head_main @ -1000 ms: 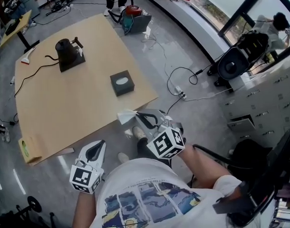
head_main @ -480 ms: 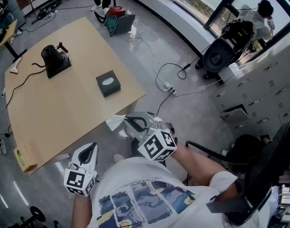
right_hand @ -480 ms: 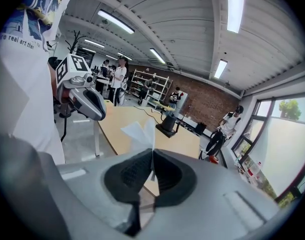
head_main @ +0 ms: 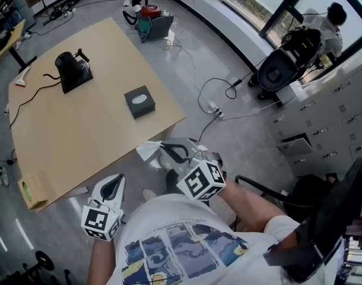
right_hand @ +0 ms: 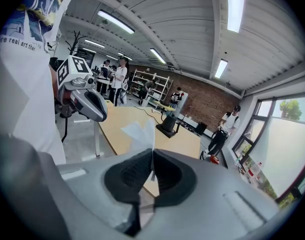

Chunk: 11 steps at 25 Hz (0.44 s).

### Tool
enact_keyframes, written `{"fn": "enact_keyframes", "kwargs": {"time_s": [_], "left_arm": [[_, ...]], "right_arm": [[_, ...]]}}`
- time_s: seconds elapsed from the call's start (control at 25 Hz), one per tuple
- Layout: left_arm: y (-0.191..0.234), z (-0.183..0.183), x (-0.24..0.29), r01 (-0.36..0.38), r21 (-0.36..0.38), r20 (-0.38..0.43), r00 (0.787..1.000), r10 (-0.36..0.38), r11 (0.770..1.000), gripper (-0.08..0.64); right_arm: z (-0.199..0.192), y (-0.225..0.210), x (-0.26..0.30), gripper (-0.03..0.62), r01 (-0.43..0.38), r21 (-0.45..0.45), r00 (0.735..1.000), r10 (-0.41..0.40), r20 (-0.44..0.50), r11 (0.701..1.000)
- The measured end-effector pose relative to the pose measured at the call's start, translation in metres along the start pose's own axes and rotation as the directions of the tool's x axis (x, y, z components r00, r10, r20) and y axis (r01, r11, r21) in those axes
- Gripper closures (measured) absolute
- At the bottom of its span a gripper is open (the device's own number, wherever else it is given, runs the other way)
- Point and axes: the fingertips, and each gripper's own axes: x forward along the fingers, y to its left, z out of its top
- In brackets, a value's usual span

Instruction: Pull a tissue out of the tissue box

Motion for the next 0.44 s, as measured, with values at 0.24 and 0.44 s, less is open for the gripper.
{"fn": "enact_keyframes", "kwargs": {"time_s": [0.24,0.44], "left_arm": [[0.008,0.0,0.0,-0.011,-0.011,0.006,1.0,0.011,1.0,0.554],[0.015,0.003,0.008,0.003,-0.009,0.012,1.0,-0.003,1.0,0.552]], "right_arm": [[0.002,-0.008,0.003,0.588,0.003,-0.008,1.0,-0.003,-0.004,1.0],[0.005,-0.02,0.007,0.586,0.015,-0.014,1.0,-0.015,-0.007,1.0]]}}
